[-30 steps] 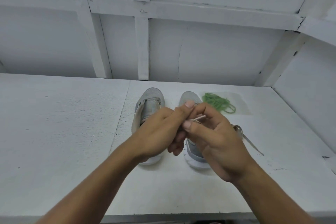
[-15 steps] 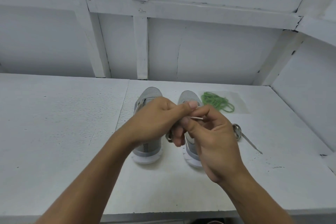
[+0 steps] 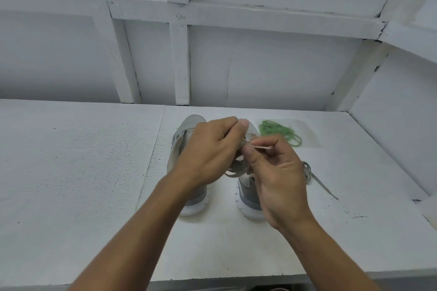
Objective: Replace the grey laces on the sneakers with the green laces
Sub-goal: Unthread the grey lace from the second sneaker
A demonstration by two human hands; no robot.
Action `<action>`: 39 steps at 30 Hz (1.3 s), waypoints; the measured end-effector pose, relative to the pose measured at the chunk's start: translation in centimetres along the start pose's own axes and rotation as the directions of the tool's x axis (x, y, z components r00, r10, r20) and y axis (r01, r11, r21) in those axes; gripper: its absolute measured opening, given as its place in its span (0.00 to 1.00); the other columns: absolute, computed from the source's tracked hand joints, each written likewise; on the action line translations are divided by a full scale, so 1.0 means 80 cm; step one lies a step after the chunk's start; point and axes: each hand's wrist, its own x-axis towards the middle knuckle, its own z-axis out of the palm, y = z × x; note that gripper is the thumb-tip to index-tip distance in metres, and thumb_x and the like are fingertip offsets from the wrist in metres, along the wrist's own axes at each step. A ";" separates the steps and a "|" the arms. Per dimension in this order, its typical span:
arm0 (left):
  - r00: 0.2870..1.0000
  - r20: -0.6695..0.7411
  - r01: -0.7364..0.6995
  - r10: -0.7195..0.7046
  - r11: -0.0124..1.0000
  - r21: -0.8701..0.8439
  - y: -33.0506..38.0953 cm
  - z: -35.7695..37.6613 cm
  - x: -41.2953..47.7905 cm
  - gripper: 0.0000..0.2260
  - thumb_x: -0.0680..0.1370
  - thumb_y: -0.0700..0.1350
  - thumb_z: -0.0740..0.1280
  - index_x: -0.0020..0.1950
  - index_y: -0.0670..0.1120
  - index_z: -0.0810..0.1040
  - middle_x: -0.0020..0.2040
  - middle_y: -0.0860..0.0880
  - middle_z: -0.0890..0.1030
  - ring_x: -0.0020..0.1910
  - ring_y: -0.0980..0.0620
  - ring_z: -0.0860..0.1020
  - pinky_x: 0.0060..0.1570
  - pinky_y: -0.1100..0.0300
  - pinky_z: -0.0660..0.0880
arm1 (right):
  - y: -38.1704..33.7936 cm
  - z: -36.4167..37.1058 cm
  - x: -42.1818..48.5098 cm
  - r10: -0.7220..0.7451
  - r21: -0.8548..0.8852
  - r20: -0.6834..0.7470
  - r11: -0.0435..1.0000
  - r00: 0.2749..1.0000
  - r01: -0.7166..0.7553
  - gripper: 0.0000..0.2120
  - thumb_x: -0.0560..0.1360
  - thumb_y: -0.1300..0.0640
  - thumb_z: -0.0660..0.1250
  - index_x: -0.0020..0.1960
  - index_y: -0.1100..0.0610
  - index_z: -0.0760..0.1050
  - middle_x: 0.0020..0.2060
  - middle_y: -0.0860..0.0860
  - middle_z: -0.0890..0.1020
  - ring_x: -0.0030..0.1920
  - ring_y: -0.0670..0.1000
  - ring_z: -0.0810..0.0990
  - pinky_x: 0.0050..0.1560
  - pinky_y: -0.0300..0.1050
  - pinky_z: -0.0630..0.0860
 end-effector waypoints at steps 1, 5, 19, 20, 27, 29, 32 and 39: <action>0.999 0.038 0.006 -0.005 1.000 -0.019 -0.001 0.001 -0.001 0.20 0.83 0.50 0.60 0.32 0.44 0.67 0.27 0.53 0.69 0.29 0.53 0.70 0.35 0.54 0.72 | -0.001 -0.001 0.000 0.014 -0.003 0.012 1.000 1.000 -0.014 0.10 0.68 0.59 0.71 0.47 0.60 0.76 0.37 0.54 0.82 0.38 0.50 0.80 0.41 0.39 0.78; 0.997 0.077 0.007 -0.003 0.999 -0.053 0.002 0.006 -0.003 0.19 0.83 0.49 0.58 0.31 0.49 0.69 0.26 0.56 0.70 0.29 0.58 0.70 0.32 0.65 0.68 | -0.006 -0.003 0.000 0.054 -0.023 0.039 0.998 0.998 -0.053 0.13 0.71 0.63 0.68 0.55 0.61 0.74 0.40 0.55 0.82 0.42 0.50 0.83 0.47 0.46 0.81; 1.000 -0.011 0.018 -0.016 0.984 0.176 -0.004 0.014 0.015 0.20 0.81 0.59 0.55 0.42 0.47 0.77 0.37 0.53 0.80 0.39 0.57 0.75 0.37 0.66 0.68 | -0.012 -0.035 0.013 0.008 -0.239 -0.119 0.970 0.993 -0.037 0.04 0.74 0.64 0.70 0.48 0.57 0.79 0.42 0.55 0.84 0.44 0.53 0.82 0.48 0.46 0.80; 1.000 -0.007 0.026 -0.026 0.982 0.186 -0.004 0.016 0.019 0.19 0.81 0.58 0.55 0.45 0.47 0.78 0.37 0.53 0.79 0.40 0.57 0.75 0.38 0.67 0.68 | -0.015 -0.044 0.018 0.006 -0.253 -0.135 0.967 0.991 -0.041 0.04 0.74 0.64 0.70 0.49 0.58 0.79 0.42 0.55 0.84 0.44 0.54 0.83 0.48 0.47 0.80; 0.986 0.164 -0.066 0.022 0.962 0.266 -0.003 0.063 0.049 0.14 0.82 0.54 0.59 0.51 0.47 0.79 0.49 0.53 0.81 0.50 0.53 0.77 0.49 0.56 0.72 | -0.017 -0.143 0.063 0.110 -0.509 -0.243 0.831 0.964 -0.223 0.04 0.75 0.61 0.71 0.49 0.60 0.80 0.41 0.54 0.84 0.39 0.49 0.83 0.47 0.50 0.80; 0.976 0.204 -0.140 0.076 0.937 0.320 -0.002 0.080 0.059 0.12 0.81 0.52 0.60 0.53 0.47 0.79 0.51 0.51 0.82 0.52 0.51 0.77 0.51 0.55 0.73 | 0.001 -0.179 0.079 0.181 -0.549 -0.296 0.771 0.938 -0.322 0.04 0.74 0.60 0.72 0.48 0.59 0.81 0.41 0.56 0.83 0.39 0.52 0.82 0.50 0.56 0.80; 0.951 0.274 -0.242 0.142 0.894 0.377 -0.003 0.103 0.068 0.10 0.80 0.49 0.61 0.54 0.45 0.79 0.53 0.49 0.81 0.53 0.50 0.75 0.50 0.56 0.71 | 0.033 -0.217 0.095 0.240 -0.654 -0.328 0.640 0.914 -0.402 0.01 0.73 0.59 0.73 0.43 0.57 0.81 0.42 0.56 0.84 0.43 0.54 0.82 0.51 0.55 0.78; 0.922 0.360 -0.278 0.140 0.887 0.367 -0.011 0.127 0.072 0.09 0.79 0.48 0.62 0.53 0.46 0.78 0.54 0.49 0.80 0.55 0.50 0.74 0.55 0.52 0.73 | 0.071 -0.231 0.102 0.217 -0.851 -0.329 0.354 0.919 -0.388 0.16 0.78 0.55 0.64 0.65 0.53 0.74 0.62 0.56 0.76 0.63 0.54 0.74 0.61 0.46 0.68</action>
